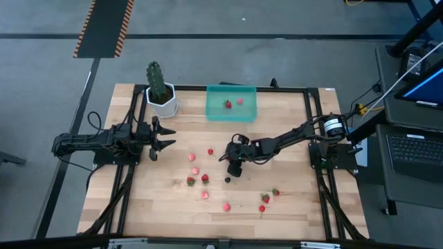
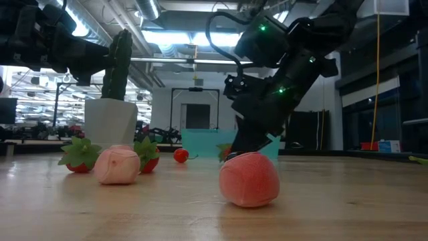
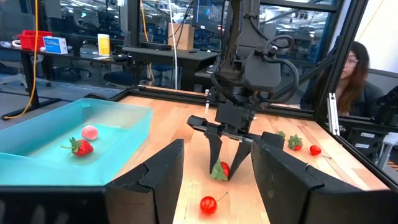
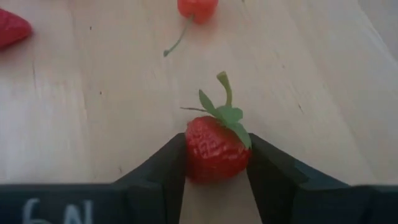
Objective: Pick and placing Produce into tupperware
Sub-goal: Put the strawberry into the container
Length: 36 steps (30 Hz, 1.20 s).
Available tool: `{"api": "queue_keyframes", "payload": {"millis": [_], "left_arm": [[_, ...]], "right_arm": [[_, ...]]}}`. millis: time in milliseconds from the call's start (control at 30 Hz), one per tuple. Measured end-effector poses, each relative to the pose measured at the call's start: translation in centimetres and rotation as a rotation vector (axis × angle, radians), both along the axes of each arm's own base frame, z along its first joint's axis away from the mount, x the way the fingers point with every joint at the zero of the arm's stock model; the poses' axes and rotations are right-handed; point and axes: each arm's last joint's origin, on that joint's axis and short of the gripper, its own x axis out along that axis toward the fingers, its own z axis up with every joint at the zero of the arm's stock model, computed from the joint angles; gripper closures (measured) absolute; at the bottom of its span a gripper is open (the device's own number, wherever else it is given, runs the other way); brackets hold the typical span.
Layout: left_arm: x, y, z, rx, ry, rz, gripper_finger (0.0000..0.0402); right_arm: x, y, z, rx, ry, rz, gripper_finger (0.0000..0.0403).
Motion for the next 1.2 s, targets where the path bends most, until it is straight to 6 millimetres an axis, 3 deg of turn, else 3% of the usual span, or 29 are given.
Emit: {"api": "queue_keyframes", "payload": {"millis": [267, 500, 667, 833, 1200], "left_arm": [[0.0, 0.0, 0.0, 0.000, 0.000, 0.000, 0.0221], [0.0, 0.0, 0.0, 0.000, 0.000, 0.000, 0.0221], [0.0, 0.0, 0.0, 0.000, 0.000, 0.000, 0.0221], [0.0, 0.0, 0.0, 0.000, 0.000, 0.001, 0.0221], [0.0, 0.0, 0.0, 0.000, 0.000, 0.001, 0.0221]], "right_arm": [[0.4, 0.1, 1.1, -0.008, 0.001, 0.021, 0.0255], [-0.5, -0.9, 5.4, -0.036, -0.067, 0.042, 0.0254], [-1.5, -2.4, 9.1, -0.057, -0.151, 0.019, 0.0256], [-2.4, -4.4, 11.1, -0.067, -0.191, -0.034, 0.0254], [-3.1, -10.1, 11.3, -0.024, -0.195, -0.092, 0.0253]]}}
